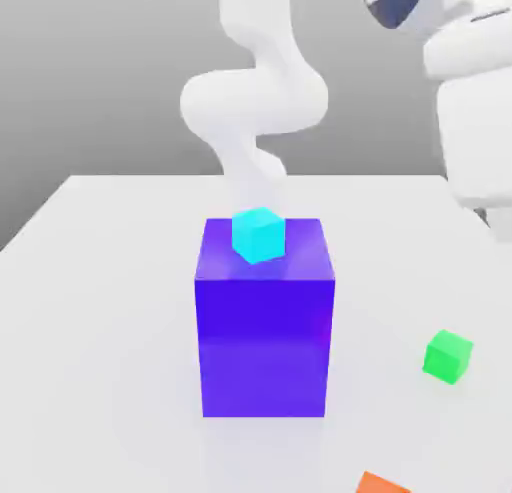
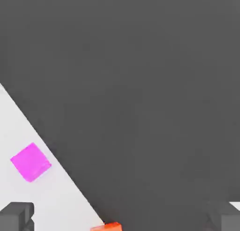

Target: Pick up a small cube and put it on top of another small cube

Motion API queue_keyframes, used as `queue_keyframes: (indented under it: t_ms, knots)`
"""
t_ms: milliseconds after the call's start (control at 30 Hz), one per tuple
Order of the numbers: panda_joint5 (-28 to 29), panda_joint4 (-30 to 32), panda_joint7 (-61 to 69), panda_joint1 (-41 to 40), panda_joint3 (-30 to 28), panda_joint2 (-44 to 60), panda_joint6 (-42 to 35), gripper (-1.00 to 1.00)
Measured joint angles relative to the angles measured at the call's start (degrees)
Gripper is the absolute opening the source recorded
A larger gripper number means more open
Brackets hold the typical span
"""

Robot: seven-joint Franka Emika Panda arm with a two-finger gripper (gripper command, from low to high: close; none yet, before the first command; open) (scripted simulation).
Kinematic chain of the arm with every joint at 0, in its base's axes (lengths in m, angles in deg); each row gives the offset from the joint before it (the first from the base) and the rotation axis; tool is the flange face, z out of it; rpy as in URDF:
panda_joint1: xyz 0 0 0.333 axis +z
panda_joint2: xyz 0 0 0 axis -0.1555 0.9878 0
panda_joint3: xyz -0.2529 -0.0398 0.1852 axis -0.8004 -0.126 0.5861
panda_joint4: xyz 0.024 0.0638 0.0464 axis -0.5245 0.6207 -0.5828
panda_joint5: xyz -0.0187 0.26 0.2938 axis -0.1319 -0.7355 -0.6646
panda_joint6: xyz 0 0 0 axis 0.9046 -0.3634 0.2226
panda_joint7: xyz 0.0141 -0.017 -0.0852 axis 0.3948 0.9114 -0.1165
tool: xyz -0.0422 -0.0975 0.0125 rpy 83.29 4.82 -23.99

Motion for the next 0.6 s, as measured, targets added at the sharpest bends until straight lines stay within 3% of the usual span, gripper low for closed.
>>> queue_keyframes:
  t_ms: [400,533,567,600]
  knots:
    - [8.7,-5.4,13.9,5.6,4.1,24.5,4.5,0.00]
    - [10.5,-7.4,14.4,6.8,3.5,32.8,9.6,0.00]
    - [10.6,-7.7,14.3,6.9,3.4,34.1,10.5,-1.00]
    - [10.6,-7.7,14.3,6.9,3.4,34.1,10.5,-1.00]
